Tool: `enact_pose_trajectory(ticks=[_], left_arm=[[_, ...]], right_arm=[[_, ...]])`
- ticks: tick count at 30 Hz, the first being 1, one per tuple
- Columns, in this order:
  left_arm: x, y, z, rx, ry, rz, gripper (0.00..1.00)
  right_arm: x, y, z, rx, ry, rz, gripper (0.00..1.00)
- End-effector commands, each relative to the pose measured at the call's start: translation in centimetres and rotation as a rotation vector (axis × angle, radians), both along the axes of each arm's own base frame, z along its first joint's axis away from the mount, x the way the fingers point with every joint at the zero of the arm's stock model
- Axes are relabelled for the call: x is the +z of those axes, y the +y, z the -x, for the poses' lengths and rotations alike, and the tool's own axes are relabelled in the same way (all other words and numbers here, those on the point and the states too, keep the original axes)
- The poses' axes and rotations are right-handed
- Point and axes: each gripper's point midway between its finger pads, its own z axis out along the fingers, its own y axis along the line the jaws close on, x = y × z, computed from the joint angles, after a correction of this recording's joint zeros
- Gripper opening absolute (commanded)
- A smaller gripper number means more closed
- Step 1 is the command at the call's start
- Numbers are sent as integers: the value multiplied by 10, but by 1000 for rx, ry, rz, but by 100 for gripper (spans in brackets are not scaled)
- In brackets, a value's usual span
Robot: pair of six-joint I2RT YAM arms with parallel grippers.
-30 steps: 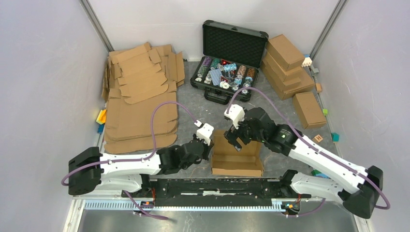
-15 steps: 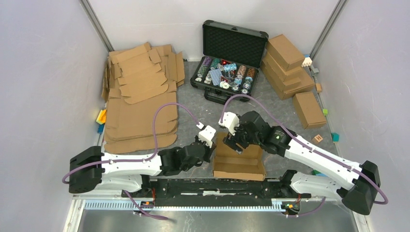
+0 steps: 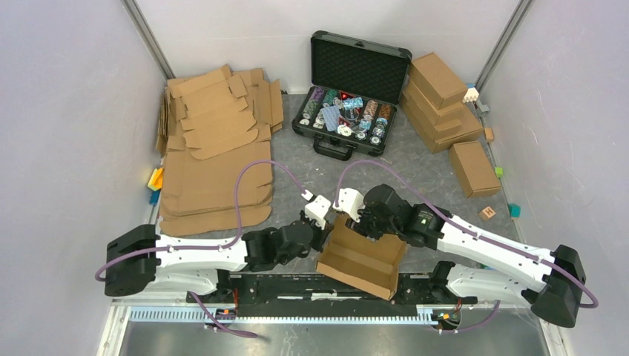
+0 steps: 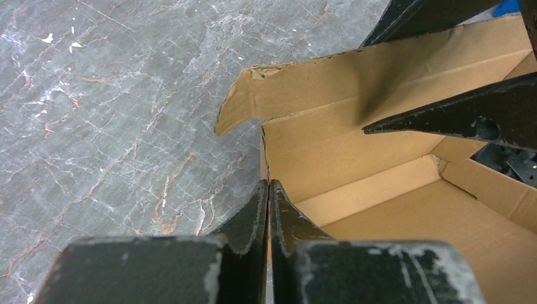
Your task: Fold the paper box
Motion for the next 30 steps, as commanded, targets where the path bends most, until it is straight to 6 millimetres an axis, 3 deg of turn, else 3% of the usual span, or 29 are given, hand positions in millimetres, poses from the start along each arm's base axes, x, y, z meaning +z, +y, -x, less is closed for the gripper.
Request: enact_pose_trajectory(ticks=[1, 8, 13, 20, 21, 25, 28, 30], left_arm=[[8, -1, 4, -6, 10, 63, 10], [17, 8, 11, 17, 85, 108, 30], [33, 16, 19, 10, 144, 140, 52], [35, 36, 49, -44, 305, 119, 61], [37, 40, 54, -49, 323, 127, 59], [51, 47, 75, -107, 405, 205, 35], [58, 39, 97, -206, 491, 255, 12], [60, 28, 115, -294, 557, 291, 2]], right_arm=[[5, -1, -2, -22, -50, -10, 42], [2, -2, 0, -35, -73, 18, 20], [0, -1, 2, -37, -78, 29, 18], [1, 4, 6, -31, -84, 26, 17], [1, 4, 7, -30, -85, 27, 17], [0, 5, 8, -29, -87, 27, 17], [1, 5, 6, -32, -93, 29, 17], [1, 5, 6, -32, -95, 30, 17]])
